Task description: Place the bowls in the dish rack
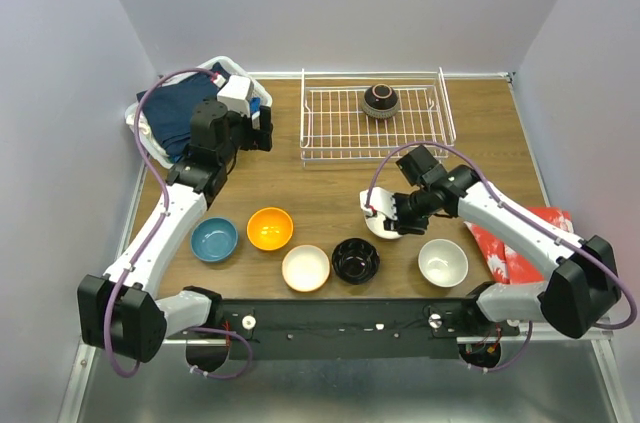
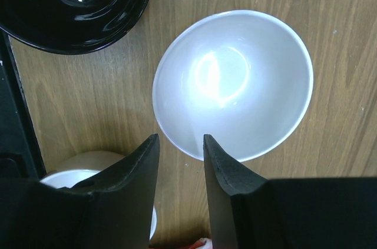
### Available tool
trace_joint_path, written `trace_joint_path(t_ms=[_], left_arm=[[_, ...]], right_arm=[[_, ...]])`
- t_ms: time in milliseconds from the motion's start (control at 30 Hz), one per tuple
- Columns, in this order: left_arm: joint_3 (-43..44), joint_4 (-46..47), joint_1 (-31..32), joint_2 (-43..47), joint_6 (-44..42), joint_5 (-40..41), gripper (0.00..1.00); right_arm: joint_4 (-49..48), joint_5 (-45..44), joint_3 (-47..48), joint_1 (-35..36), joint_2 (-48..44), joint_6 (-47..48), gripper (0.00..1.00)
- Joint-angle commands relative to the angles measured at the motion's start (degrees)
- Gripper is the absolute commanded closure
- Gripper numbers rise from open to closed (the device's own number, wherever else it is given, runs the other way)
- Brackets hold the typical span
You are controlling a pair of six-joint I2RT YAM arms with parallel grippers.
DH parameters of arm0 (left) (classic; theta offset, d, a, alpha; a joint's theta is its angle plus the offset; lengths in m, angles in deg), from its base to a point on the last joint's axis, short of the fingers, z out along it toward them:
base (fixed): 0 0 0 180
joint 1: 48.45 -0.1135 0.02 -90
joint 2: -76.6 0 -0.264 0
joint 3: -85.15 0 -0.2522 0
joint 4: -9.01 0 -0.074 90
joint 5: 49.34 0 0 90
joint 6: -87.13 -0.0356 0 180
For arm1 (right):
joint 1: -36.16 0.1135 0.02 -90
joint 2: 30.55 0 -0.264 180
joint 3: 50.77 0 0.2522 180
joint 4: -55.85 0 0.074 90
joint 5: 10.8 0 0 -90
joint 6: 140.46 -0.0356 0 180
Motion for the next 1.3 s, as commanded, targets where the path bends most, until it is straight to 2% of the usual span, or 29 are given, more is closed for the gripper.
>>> trace_joint_path(t_ms=[0,433,667,733,767,867,900,1000,1133,1167,1267], left_arm=[[-1.81,0.68,-1.29,1.56,2.26,-2.16,0.01],[-4.71,0.51,-1.64,3.93,2.17,-2.25,0.01],[-6.56,0.33,-1.55,5.69,2.52,-2.34,0.01],[-7.17,0.42,-1.55,6.31,2.69,-2.34,0.01],[-7.26,0.33,-1.64,6.48,2.61,-2.34,0.01],[-7.7,0.42,-1.64,7.1,2.61,-2.43,0.01],[-7.79,0.42,-1.64,7.19,2.69,-2.51,0.01],[-7.7,0.51,-1.81,7.28,2.61,-3.21,0.01],[-6.56,1.99,-1.38,6.84,0.86,-6.03,0.03],[-6.39,2.61,-1.11,6.58,0.41,-6.12,0.03],[-3.76,3.23,-0.58,3.95,-0.47,-6.29,0.03]], right_arm=[[0.66,-0.33,-1.19,1.12,1.46,3.67,0.58],[-1.71,-0.59,-2.68,4.37,4.71,3.67,0.61],[-5.14,-2.61,-5.31,5.69,5.5,2.97,0.69],[-5.41,-2.88,-5.32,5.86,5.68,2.79,0.76],[-5.15,-2.79,-5.14,5.95,5.42,2.79,0.86],[-3.48,-3.05,-3.22,5.95,5.06,2.53,0.99],[-2.69,-3.14,-2.25,5.95,4.97,2.44,0.99],[1.26,-2.71,5.02,5.95,5.32,0.16,0.99],[9.61,-1.21,21.72,5.95,9.27,-3.88,0.99],[11.45,-1.21,28.36,5.95,10.15,-5.72,0.99],[12.26,0.02,38.32,5.51,13.84,-8.71,0.99]])
